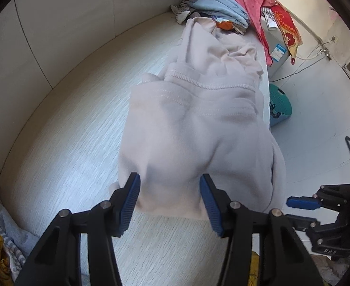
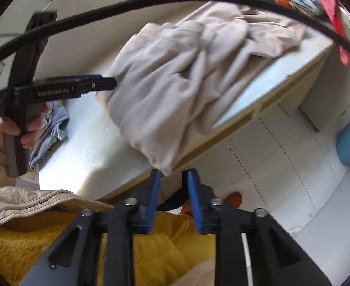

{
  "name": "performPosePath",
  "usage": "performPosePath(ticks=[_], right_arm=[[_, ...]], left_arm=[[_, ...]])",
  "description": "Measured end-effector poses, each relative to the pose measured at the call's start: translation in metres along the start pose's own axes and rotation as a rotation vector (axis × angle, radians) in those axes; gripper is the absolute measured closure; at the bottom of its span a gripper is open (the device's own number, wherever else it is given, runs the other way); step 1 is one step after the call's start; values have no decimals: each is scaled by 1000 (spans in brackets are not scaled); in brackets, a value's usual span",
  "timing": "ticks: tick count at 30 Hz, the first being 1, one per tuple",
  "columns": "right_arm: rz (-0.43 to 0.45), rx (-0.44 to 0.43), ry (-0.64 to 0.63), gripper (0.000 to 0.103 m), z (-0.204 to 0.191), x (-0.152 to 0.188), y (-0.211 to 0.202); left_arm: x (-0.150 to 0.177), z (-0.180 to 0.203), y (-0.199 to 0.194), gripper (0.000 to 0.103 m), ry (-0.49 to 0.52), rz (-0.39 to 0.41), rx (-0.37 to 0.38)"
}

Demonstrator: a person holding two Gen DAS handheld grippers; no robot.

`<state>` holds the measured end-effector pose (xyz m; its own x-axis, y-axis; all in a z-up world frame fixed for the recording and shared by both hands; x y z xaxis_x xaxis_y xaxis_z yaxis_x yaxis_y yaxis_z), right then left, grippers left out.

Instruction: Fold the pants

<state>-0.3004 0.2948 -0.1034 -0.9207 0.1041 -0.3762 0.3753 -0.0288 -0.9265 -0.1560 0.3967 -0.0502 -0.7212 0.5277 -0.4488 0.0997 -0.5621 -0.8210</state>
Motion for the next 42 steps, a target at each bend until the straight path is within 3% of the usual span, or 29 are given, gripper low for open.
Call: performPosePath(ticks=[6, 8, 9, 13, 15, 22, 25, 29, 32, 34, 38, 42], right_arm=[[38, 152, -156, 75, -39, -11, 33], [77, 171, -166, 80, -42, -17, 29], [67, 203, -167, 96, -39, -19, 29], [88, 246, -181, 98, -31, -24, 1], [93, 319, -247, 98, -29, -20, -14], [26, 424, -323, 100, -8, 2, -32], [-17, 557, -306, 102, 29, 22, -41], [-19, 526, -218, 102, 49, 31, -52], [49, 355, -148, 102, 25, 25, -48], [62, 267, -164, 85, -1, 23, -36], [103, 245, -189, 80, -26, 10, -4], [115, 194, -118, 80, -33, -11, 18]], left_arm=[[13, 12, 5, 48, -44, -23, 94], [16, 15, 13, 48, -18, -10, 56], [16, 16, 15, 46, 6, 0, 30], [10, -4, 21, 46, -22, 20, -61], [10, -11, 25, 46, -72, 5, -19], [14, -7, 30, 45, -43, -6, -11], [13, -13, 27, 44, -38, -4, -53], [13, -14, 23, 45, -45, -14, -58], [12, -8, 15, 51, -43, -13, -53], [10, -2, 9, 51, -30, -6, -55], [8, 11, 7, 51, -39, -2, 5], [8, 17, 16, 50, -19, -9, -24]])
Point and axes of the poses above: each gripper's, at about its wrist camera, not at the fingertips, and y roughly the way its jaws point, z to its right, x to its underside, the point moved 7 cm from there along y, roughly the way its jaws point, and after that the axes turned 12 degrees about x, right-handed, at the moved point
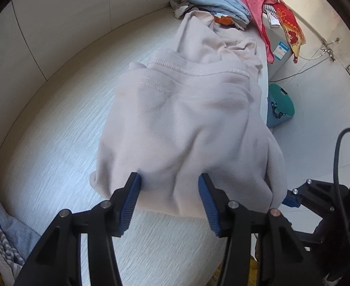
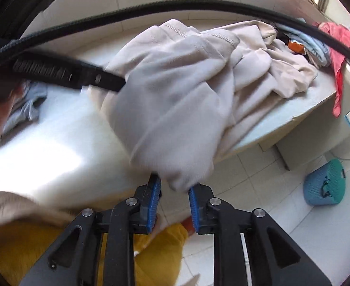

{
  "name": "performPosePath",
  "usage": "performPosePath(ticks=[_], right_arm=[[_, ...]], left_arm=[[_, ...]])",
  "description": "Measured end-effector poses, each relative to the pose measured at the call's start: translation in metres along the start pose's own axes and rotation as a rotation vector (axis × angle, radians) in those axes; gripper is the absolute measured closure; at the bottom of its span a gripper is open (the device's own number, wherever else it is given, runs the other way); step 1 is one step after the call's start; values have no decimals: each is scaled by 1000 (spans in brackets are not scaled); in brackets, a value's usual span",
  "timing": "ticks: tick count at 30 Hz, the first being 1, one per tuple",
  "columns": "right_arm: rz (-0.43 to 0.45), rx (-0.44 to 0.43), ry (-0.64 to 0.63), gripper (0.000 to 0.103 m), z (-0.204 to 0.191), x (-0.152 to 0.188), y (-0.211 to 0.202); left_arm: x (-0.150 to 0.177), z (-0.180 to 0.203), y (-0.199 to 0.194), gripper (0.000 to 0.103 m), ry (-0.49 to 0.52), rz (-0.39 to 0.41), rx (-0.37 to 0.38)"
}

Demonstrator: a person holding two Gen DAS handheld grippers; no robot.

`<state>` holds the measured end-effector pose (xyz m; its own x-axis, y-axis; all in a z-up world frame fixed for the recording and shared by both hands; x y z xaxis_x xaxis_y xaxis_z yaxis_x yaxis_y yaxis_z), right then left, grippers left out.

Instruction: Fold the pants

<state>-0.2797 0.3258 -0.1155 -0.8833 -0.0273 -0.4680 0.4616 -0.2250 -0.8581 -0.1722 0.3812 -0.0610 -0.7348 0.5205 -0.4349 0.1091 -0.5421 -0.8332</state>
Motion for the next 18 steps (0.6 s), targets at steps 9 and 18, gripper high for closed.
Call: performPosePath(ticks=[9, 18], right_arm=[[-32, 194, -149, 98, 21, 3, -21], [-51, 141, -292, 97, 9, 13, -40]], left_arm=[[-1, -26, 14, 39, -11, 8, -94], [2, -31, 11, 38, 10, -17, -71]])
Point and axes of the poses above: each gripper's, at about its wrist camera, not at the fingertips, and y roughly the way its jaws point, z to its right, x to its underside, the point moved 7 cm from there along y, roughly the way its jaws point, and after that the axes turned 12 degrees about x, right-handed, at the moved point
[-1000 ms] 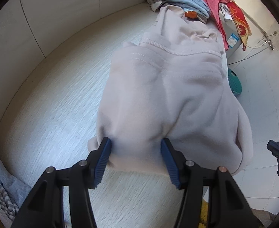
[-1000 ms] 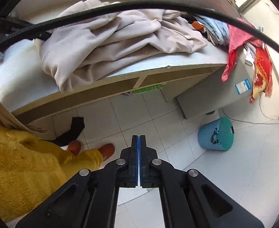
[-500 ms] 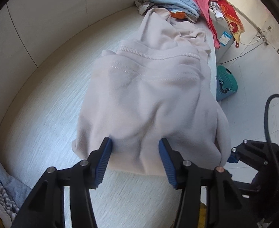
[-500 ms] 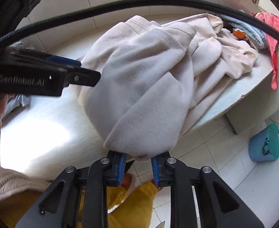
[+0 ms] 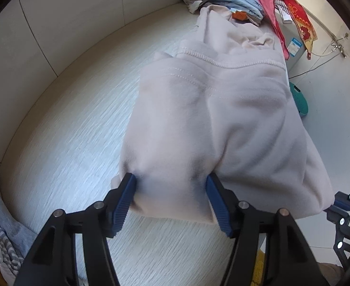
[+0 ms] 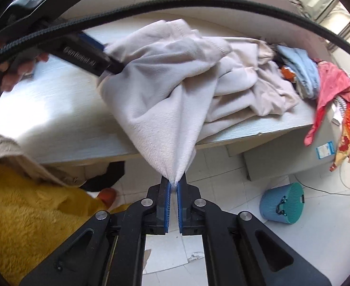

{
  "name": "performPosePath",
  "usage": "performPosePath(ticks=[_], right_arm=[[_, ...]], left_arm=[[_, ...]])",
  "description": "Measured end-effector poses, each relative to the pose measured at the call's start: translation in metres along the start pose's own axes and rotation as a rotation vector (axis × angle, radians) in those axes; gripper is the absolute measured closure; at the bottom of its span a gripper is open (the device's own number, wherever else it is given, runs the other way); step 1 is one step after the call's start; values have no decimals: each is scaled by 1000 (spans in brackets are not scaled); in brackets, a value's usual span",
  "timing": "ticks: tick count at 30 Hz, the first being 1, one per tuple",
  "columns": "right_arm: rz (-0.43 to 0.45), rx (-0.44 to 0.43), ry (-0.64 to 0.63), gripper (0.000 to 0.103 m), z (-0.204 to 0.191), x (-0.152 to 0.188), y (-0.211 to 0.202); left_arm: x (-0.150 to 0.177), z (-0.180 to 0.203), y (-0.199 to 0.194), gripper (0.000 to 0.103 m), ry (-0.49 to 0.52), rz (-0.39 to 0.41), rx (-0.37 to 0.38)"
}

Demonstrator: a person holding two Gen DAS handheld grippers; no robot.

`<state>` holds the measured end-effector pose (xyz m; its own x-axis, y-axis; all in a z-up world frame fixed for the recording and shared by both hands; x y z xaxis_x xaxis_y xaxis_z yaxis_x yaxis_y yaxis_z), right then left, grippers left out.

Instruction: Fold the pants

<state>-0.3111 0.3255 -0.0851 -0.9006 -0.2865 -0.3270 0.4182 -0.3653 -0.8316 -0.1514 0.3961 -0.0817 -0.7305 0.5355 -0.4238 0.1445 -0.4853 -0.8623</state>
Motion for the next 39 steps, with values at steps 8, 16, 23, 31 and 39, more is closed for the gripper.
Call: performPosePath(ticks=[8, 16, 23, 31, 39], right_arm=[[31, -236, 358, 92, 53, -13, 5], [27, -401, 533, 83, 64, -73, 70], [91, -262, 485, 99, 77, -84, 53], [-14, -155, 543, 100, 99, -38, 60], [128, -177, 491, 75, 102, -57, 30]], left_arm=[[-2, -6, -14, 44, -21, -25, 15], [-34, 12, -35, 47, 9, 55, 51], [-41, 16, -5, 44, 28, 31, -1], [-36, 15, -4, 40, 5, 13, 50], [-49, 22, -41, 42, 36, 101, 67]])
Point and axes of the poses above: each gripper's, at about its wrist camera, not at the fingertips, and y roughly the way its jaws point, z to its right, x to its underside, the point moved 7 cm from there along y, roughly the way its jaws point, and after that the axes turned 12 degrees about x, right-handed, at the moved point
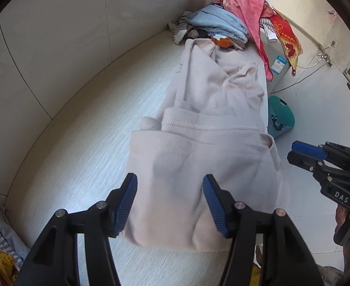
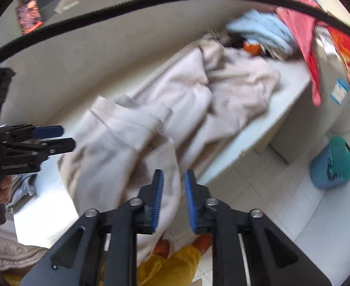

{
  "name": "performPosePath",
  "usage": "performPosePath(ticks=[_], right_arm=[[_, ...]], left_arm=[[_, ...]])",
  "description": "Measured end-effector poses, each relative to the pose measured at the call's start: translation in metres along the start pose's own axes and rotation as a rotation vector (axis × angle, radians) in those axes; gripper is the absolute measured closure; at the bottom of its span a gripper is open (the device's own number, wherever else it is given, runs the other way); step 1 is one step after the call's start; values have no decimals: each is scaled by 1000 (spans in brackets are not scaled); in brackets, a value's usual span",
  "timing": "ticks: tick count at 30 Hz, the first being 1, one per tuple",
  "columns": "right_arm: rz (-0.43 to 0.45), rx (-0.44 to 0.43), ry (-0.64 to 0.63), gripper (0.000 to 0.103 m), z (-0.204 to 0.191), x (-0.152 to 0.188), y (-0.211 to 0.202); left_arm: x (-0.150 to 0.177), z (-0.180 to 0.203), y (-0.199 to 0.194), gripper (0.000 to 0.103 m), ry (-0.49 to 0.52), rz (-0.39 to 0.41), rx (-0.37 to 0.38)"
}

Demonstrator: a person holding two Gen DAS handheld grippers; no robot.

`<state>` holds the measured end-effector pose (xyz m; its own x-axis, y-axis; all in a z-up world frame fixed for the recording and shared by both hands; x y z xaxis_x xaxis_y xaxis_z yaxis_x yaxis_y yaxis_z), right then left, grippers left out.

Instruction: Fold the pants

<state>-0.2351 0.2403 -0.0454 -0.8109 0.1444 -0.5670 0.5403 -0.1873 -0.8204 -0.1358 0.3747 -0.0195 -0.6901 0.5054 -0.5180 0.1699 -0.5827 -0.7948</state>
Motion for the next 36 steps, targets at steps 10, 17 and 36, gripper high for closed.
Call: performPosePath(ticks=[10, 17, 36], right_arm=[[-112, 3, -30, 98, -18, -9, 54], [-48, 56, 211, 98, 63, -16, 23], [-183, -85, 102, 83, -10, 18, 75]], left_arm=[[14, 0, 25, 42, -18, -61, -12], [21, -11, 33, 40, -51, -81, 7], [-7, -28, 48, 41, 35, -47, -114]])
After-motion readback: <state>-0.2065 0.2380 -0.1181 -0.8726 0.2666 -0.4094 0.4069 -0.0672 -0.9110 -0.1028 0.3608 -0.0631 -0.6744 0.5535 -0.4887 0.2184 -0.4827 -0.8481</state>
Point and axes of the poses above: each gripper's, at about its wrist camera, not at the fingertips, and y roughly the way its jaws point, z to its right, x to its underside, the point moved 7 cm from there along y, roughly the way its jaws point, and after that the axes turned 12 degrees about x, right-handed, at the moved point
